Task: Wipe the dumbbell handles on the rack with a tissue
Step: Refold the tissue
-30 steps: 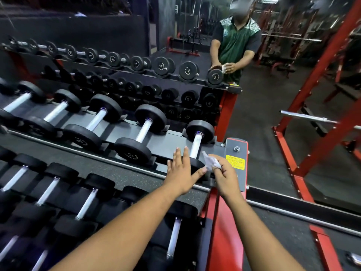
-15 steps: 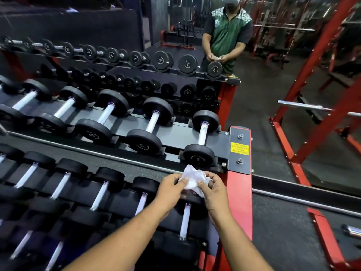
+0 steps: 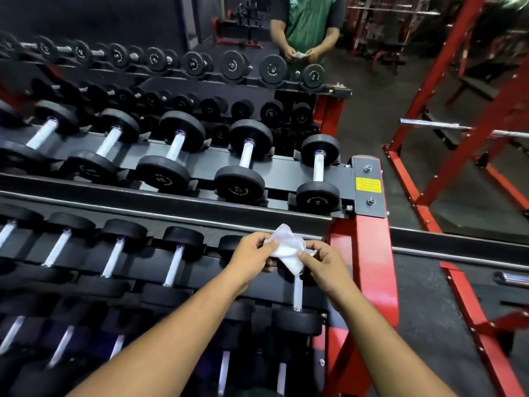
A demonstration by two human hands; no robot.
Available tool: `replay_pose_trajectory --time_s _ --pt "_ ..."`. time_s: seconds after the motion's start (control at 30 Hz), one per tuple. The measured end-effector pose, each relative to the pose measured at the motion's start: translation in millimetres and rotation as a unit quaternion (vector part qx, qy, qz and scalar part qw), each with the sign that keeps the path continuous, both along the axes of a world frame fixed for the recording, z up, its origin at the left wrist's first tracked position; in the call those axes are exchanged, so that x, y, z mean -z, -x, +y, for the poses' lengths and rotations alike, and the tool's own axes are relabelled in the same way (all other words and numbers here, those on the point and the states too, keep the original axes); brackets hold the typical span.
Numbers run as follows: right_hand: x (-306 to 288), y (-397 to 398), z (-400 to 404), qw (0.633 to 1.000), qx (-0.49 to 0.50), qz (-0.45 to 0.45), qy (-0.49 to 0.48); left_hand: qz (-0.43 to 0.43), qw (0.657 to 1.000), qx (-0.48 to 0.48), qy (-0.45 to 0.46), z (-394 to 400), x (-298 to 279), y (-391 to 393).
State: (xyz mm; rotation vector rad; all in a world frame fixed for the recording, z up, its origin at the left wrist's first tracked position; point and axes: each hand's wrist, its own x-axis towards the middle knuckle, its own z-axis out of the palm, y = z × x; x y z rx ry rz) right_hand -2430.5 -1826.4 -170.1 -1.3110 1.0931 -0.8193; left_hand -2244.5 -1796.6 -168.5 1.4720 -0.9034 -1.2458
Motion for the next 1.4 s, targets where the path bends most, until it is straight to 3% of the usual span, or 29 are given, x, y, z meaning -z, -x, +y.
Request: replay_pose_trajectory --time_s 0.3,0.43,0.63,0.73,0.93,1.27,1.4 --pt "10 -26 40 0.999 0.019 0.001 -0.034 -0.057 0.998 0.035 0.012 21 13 -57" --pt "12 -31 57 0.997 -0.022 0.064 -0.024 -0.091 0.994 0.051 0.020 25 17 -63" --pt "-1 -44 69 0.997 -0.017 0.056 -0.050 -0.141 0.980 0.136 0.038 33 4 -58" --pt "-3 -50 72 0.997 -0.037 0.071 -0.022 -0.112 0.983 0.143 0.029 36 1 -54" --pt "0 -47 73 0.998 0.030 0.047 0.010 -0.082 0.993 0.079 -0.010 46 5 -53" --pt "0 -36 71 1.000 0.022 0.020 0.001 0.053 0.997 0.053 0.022 56 9 -50" --pt "-2 -36 71 0.998 0.049 0.007 0.026 -0.026 0.999 0.005 -0.028 64 10 -28"
